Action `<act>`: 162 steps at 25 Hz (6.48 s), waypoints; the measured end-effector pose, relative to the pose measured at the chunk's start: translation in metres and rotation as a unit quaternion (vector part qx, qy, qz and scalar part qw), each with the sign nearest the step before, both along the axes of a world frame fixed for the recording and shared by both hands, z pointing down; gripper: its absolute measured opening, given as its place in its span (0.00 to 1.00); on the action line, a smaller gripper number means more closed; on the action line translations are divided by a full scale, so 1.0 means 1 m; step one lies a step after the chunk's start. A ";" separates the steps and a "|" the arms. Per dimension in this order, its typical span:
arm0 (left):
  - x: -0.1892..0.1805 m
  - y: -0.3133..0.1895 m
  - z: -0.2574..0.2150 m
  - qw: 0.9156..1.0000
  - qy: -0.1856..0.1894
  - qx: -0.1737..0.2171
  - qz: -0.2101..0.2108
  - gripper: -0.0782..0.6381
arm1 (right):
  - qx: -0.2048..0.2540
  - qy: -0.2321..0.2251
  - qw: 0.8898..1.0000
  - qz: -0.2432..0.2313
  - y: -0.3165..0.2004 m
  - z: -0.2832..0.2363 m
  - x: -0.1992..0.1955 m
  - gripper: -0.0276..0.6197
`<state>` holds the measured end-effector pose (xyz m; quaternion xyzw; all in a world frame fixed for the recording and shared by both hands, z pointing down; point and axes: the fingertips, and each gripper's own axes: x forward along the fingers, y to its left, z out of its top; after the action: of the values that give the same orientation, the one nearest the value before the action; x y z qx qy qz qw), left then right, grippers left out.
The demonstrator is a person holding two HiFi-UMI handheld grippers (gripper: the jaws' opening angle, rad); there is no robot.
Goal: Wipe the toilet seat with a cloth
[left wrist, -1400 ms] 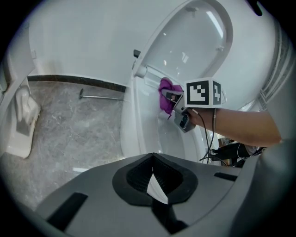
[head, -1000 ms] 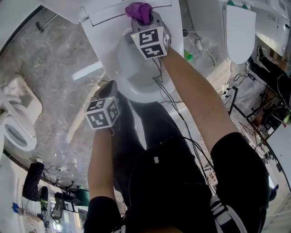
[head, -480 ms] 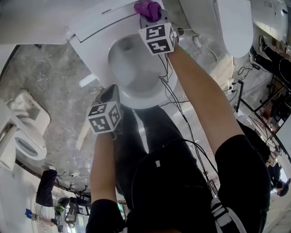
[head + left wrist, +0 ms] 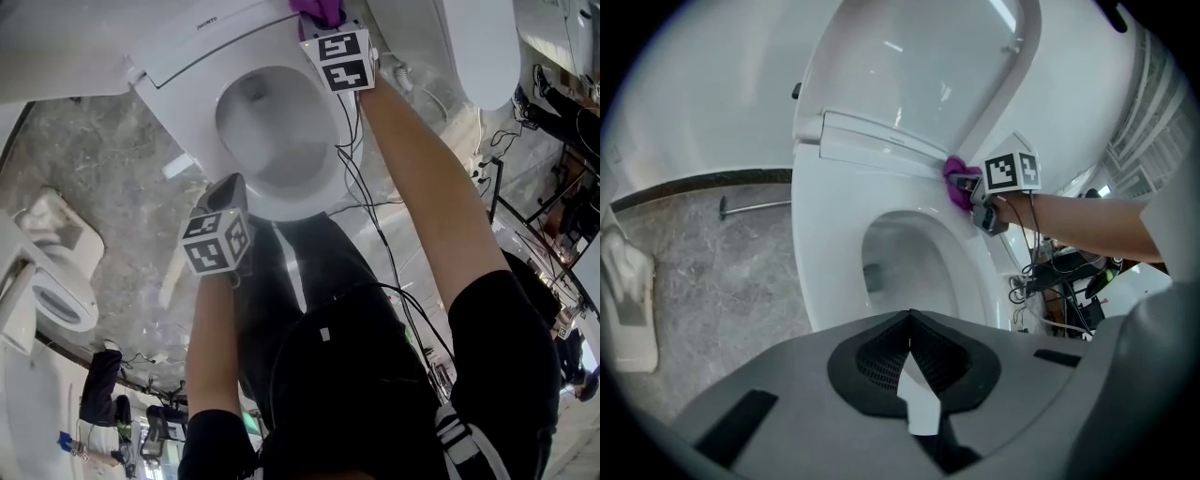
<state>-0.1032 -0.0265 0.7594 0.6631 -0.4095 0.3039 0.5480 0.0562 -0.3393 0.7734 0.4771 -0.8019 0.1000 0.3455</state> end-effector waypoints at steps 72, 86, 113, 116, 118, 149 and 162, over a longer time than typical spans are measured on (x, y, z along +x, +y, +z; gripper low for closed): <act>0.014 0.076 0.003 0.995 0.028 0.012 0.093 0.12 | -0.046 0.008 0.991 -0.125 0.242 0.017 0.042 0.12; -0.002 0.116 -0.006 0.987 0.024 0.007 0.159 0.12 | -0.074 -0.012 0.996 0.038 0.350 0.012 0.054 0.12; 0.042 0.154 -0.035 0.983 0.023 0.037 0.181 0.12 | -0.222 -0.087 0.971 0.018 0.505 -0.011 -0.017 0.12; 0.047 0.158 -0.070 0.985 0.019 0.058 0.159 0.12 | -0.192 -0.110 0.974 0.055 0.506 -0.055 -0.005 0.12; 0.053 0.151 -0.100 0.987 0.019 0.082 0.136 0.12 | -0.154 -0.125 0.977 0.076 0.493 -0.091 0.007 0.12; 0.087 0.091 -0.617 0.904 -0.006 0.427 0.019 0.12 | 0.202 -0.282 0.928 0.134 0.390 -0.649 0.065 0.12; 0.093 0.081 -0.666 0.881 -0.029 0.472 0.020 0.12 | 0.234 -0.289 0.924 0.088 0.387 -0.695 0.053 0.12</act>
<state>-0.0102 0.0547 0.0933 0.8420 -0.5069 0.1047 0.1522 0.1094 0.0473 0.0782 0.5634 -0.8222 0.0736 -0.0328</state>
